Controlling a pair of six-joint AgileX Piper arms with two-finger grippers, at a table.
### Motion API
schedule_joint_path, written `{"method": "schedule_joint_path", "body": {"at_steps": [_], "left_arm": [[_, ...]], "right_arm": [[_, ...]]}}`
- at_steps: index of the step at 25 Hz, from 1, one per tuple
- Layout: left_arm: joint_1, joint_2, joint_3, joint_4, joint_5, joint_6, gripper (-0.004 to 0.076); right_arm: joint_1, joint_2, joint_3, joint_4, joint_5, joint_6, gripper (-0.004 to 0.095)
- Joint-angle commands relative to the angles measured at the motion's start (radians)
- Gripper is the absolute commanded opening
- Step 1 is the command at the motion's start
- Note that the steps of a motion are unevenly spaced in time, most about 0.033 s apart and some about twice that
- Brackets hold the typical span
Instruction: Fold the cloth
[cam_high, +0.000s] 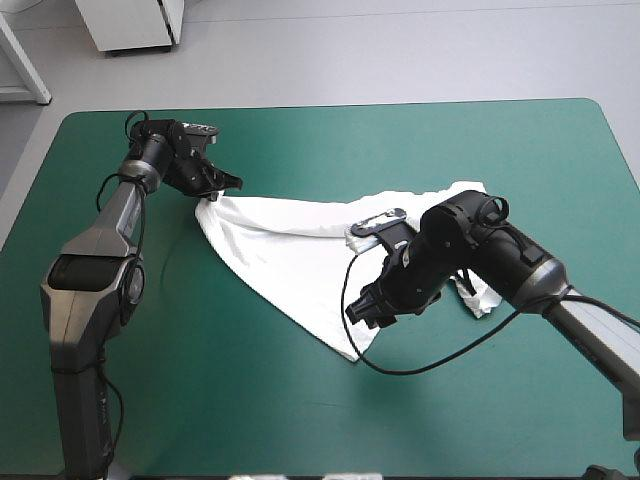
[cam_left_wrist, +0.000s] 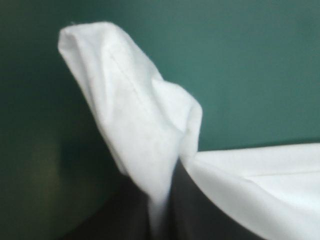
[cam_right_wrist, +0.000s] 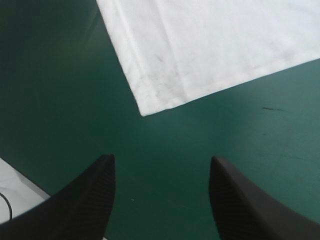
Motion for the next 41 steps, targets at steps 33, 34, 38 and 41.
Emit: {"method": "schedule_joint_path", "body": {"at_steps": [33,34,38,41], "left_arm": [[0.012,-0.042,-0.018,-0.053,-0.027,-0.001,-0.0009],[0.012,-0.042,-0.018,-0.053,-0.027,-0.001,-0.0009],[0.012,-0.042,-0.018,-0.053,-0.027,-0.001,-0.0009],[0.012,-0.042,-0.018,-0.053,-0.027,-0.001,-0.0009]], "right_arm": [[0.197,0.254,0.183,-0.063,-0.298,0.1,0.0373],[0.197,0.254,0.183,-0.063,-0.312,0.101,0.0311],[0.197,0.254,0.183,-0.063,-0.317,0.1,0.0007],[0.197,0.254,0.183,-0.063,-0.3,0.097,-0.0017]]}}
